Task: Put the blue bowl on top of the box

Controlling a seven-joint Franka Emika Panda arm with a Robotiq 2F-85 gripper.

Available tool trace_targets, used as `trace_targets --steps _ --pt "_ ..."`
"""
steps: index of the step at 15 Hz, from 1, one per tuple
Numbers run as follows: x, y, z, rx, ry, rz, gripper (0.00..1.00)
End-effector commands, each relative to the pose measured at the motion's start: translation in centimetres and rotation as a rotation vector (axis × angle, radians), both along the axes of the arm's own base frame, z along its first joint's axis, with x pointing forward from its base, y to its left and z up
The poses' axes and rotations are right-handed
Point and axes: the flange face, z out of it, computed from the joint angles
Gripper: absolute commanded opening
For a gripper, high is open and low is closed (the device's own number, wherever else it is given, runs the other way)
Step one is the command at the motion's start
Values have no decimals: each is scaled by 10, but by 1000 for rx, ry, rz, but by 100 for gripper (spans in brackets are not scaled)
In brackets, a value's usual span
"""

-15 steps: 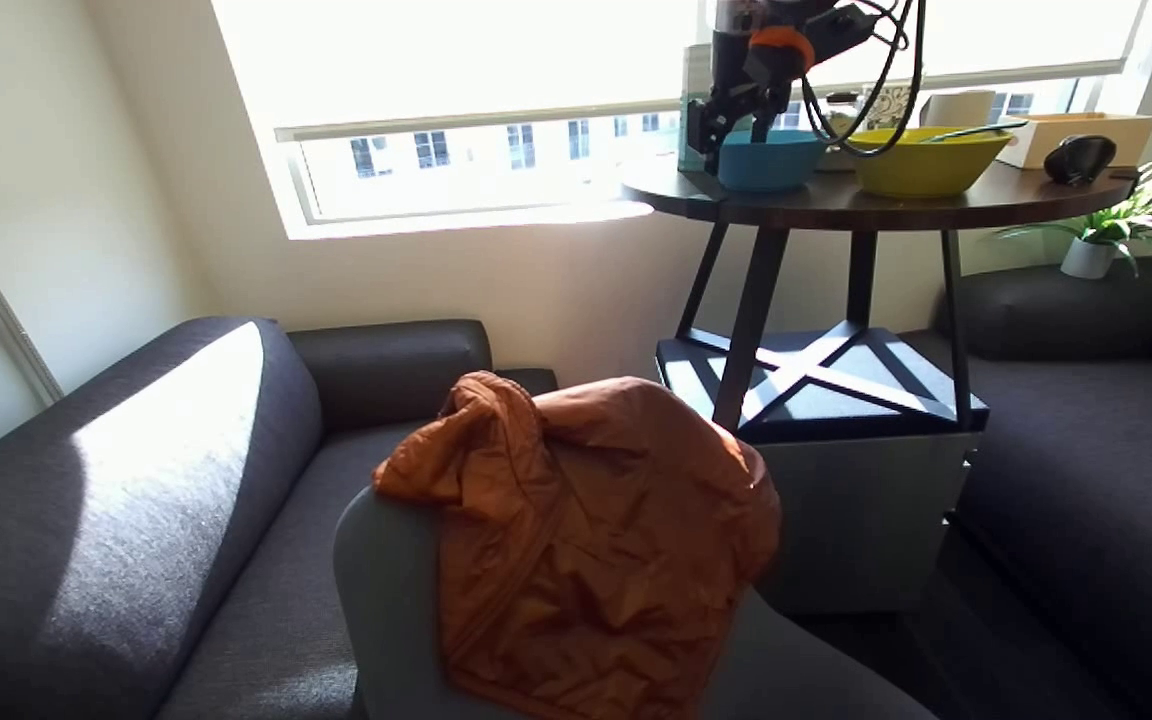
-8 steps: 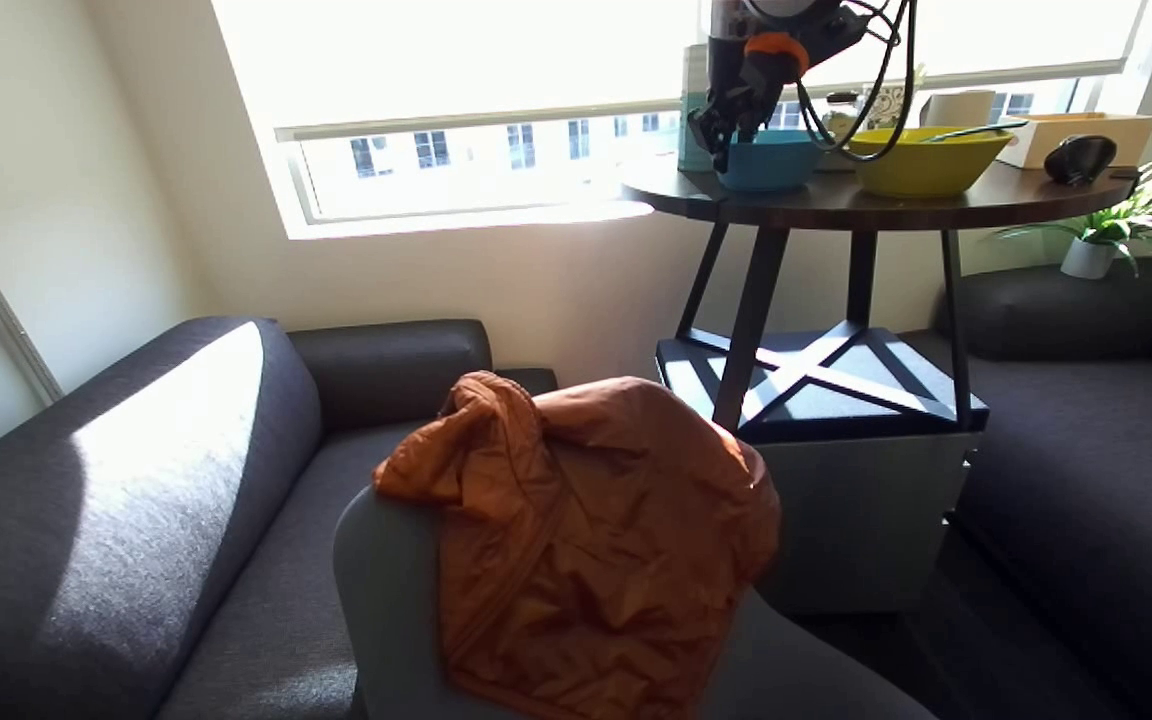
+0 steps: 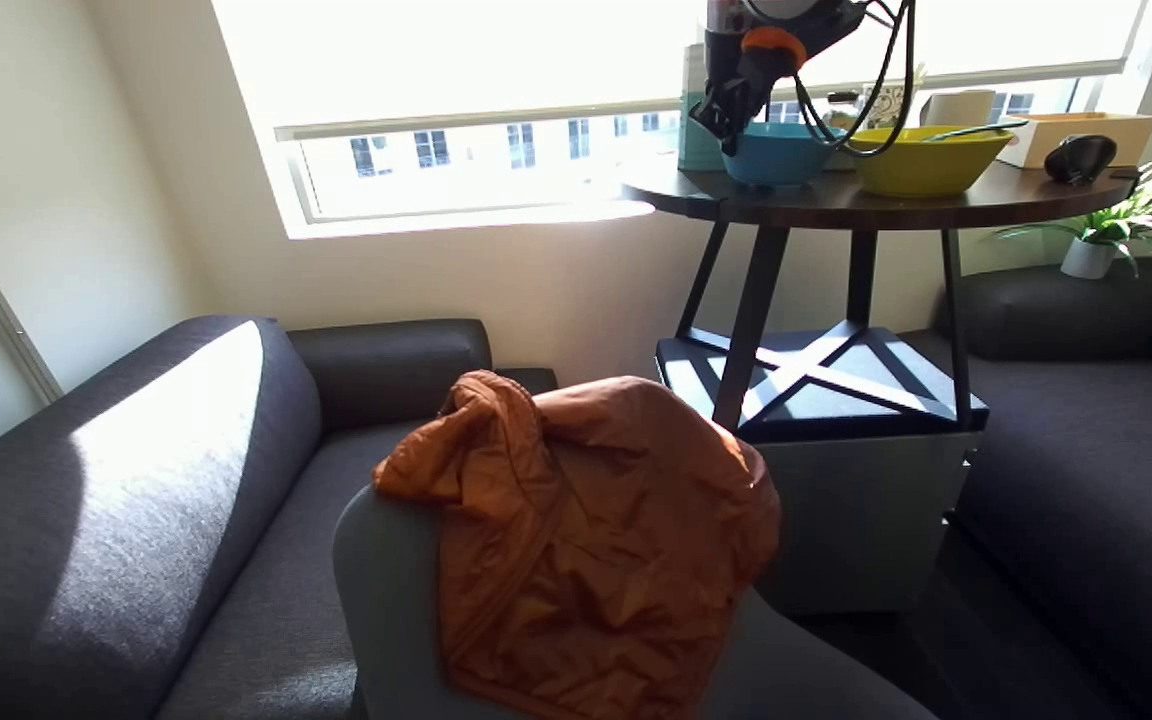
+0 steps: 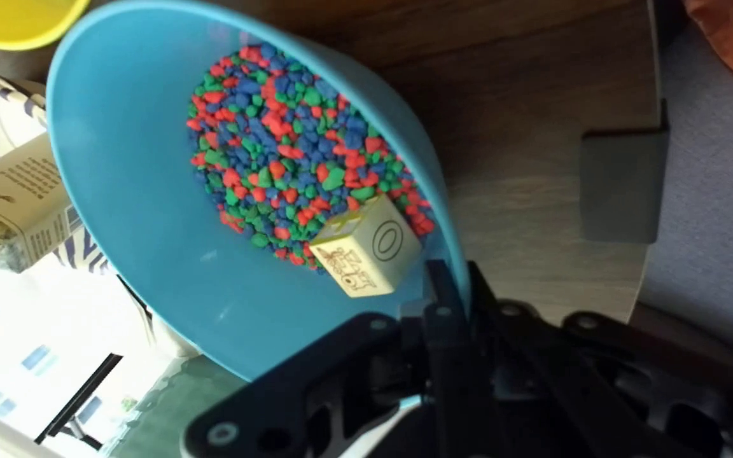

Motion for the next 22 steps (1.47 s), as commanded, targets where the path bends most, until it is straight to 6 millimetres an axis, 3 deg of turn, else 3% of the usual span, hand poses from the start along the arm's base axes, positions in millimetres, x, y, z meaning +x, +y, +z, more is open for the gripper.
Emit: trace_targets --steps 1,5,9,12,14,18,20,22 --pt "-3 6 26 -35 -67 -14 1" --pt "-12 13 58 -42 -123 20 1" --pt "-26 4 114 -46 -208 35 1" --pt "-31 -30 155 -57 -276 -45 1" --pt "-33 -68 173 -49 -314 -148 1" --pt "-41 -151 183 -15 -334 -391 1" --pt "-46 -148 173 -11 -309 -350 6" --pt "-49 -164 173 5 -311 -383 6"
